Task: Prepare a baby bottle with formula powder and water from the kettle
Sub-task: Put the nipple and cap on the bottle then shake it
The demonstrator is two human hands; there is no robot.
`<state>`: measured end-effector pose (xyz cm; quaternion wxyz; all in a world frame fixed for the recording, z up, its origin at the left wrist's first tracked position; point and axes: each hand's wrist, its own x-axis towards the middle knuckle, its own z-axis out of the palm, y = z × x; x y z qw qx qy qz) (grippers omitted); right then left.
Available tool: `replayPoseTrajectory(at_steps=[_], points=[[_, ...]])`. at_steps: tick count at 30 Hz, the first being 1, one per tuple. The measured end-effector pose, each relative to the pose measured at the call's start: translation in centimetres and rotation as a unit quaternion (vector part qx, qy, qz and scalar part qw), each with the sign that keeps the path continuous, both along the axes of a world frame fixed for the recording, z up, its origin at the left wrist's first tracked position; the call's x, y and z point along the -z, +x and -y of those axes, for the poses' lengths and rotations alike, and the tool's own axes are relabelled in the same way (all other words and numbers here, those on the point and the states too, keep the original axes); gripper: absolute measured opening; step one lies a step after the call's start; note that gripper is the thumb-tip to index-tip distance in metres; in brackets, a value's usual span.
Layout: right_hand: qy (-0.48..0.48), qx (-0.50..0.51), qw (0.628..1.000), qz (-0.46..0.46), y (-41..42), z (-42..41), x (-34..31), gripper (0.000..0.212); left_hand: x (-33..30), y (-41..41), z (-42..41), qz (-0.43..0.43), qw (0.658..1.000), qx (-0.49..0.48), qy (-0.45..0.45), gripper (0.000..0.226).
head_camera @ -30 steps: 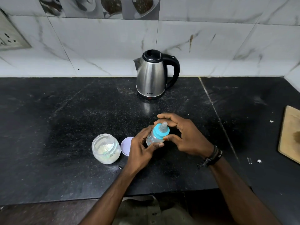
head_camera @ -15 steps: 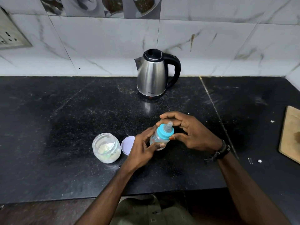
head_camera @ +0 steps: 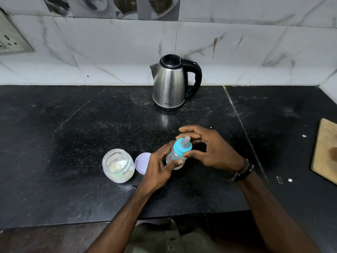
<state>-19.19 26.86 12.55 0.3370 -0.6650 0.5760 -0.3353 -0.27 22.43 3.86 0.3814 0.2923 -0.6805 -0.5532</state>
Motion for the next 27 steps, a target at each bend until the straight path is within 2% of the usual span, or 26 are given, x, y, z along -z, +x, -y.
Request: replayPoseTrajectory(at_steps=[3, 5, 9, 12, 14, 17, 19, 21, 24, 27], points=[[-0.049, 0.037, 0.998, -0.032, 0.8, 0.0, 0.5, 0.067, 0.2, -0.1, -0.2, -0.007, 1.0, -0.016, 0.007, 0.041], [-0.087, 0.082, 0.988, -0.093, 1.2, -0.2, 0.8, 0.071, 0.4, -0.2, -0.3, -0.003, 1.0, -0.021, 0.013, 0.042], [-0.158, 0.144, 0.925, -0.315, 2.0, -0.5, 0.7, 0.094, 0.8, -0.3, -0.5, 0.01, 1.0, -0.015, 0.019, 0.047], [-0.144, 0.155, 0.91, -0.357, 2.5, -0.4, 0.4, 0.109, 0.5, -0.5, -0.6, 0.003, 1.0, -0.015, 0.026, 0.046], [-0.09, 0.154, 0.931, -0.318, 2.3, -0.3, 0.3, 0.114, 0.1, -0.5, -0.5, -0.011, 0.999, -0.015, 0.03, 0.043], [-0.002, 0.103, 0.985, -0.141, 1.2, -0.2, 0.4, 0.108, -0.2, -0.5, -0.3, -0.025, 0.999, -0.01, 0.027, 0.043], [0.036, 0.057, 0.997, -0.035, 0.8, -0.2, 0.5, 0.102, -0.3, -0.5, -0.2, -0.029, 0.999, -0.015, 0.028, 0.045], [0.052, 0.022, 0.998, 0.025, 0.5, -0.1, 0.8, 0.099, -0.3, -0.5, -0.2, -0.033, 0.999, -0.021, 0.028, 0.046], [0.049, 0.018, 0.998, 0.048, 0.7, 0.1, 1.2, 0.096, -0.5, -0.6, -0.1, -0.032, 0.999, -0.026, 0.024, 0.044], [0.001, 0.073, 0.997, 0.014, 1.3, 0.1, 1.1, 0.099, -0.6, -0.5, -0.1, -0.029, 0.999, -0.033, 0.019, 0.044]])
